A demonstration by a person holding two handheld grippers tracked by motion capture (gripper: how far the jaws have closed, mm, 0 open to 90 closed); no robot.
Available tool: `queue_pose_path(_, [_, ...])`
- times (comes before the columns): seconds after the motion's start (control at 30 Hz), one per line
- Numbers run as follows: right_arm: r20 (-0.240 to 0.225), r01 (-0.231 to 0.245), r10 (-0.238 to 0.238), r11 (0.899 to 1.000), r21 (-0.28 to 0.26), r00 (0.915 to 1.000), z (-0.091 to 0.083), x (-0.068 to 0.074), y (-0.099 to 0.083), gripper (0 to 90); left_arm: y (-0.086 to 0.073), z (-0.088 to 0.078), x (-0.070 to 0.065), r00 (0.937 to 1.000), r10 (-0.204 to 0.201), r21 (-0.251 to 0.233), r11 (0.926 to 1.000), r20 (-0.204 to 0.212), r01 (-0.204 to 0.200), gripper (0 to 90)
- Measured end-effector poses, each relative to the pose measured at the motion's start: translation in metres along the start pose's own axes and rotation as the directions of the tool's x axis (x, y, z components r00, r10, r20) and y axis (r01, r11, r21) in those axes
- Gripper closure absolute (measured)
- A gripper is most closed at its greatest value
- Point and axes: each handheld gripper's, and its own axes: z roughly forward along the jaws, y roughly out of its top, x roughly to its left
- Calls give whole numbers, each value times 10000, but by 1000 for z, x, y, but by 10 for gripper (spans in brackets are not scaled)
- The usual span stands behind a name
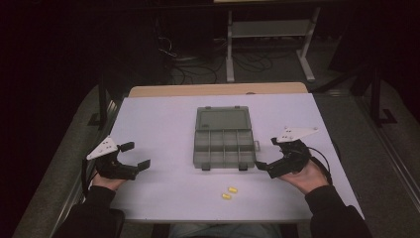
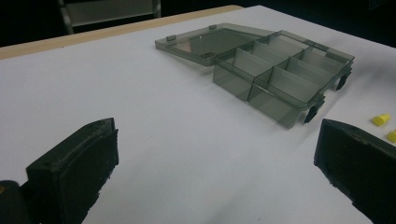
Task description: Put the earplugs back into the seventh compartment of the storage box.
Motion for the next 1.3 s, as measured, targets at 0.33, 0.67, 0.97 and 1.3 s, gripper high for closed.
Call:
queue_pose_path(0.33, [-433, 582, -559, 9968, 541, 9975, 14, 13, 5, 0, 0, 0, 0, 10000, -15, 6, 10000, 29, 15, 0])
queue_pose_path(0.67, [-937, 973, -881, 9904, 980, 9917, 26, 24, 5, 0, 0, 0, 0, 10000, 10, 10, 10000, 69, -10, 0])
queue_pose_path(0.97, [-1335, 1320, -1157, 9839, 1207, 9843, 33, 32, 5, 16, 0, 0, 0, 10000, 45, 52, 10000, 68, -46, 0])
queue_pose_path(1.3, [-1742, 1786, -1514, 9720, 1530, 9730, 45, 45, 4, 18, 0, 1, 0, 10000, 25, 57, 10000, 84, -26, 0])
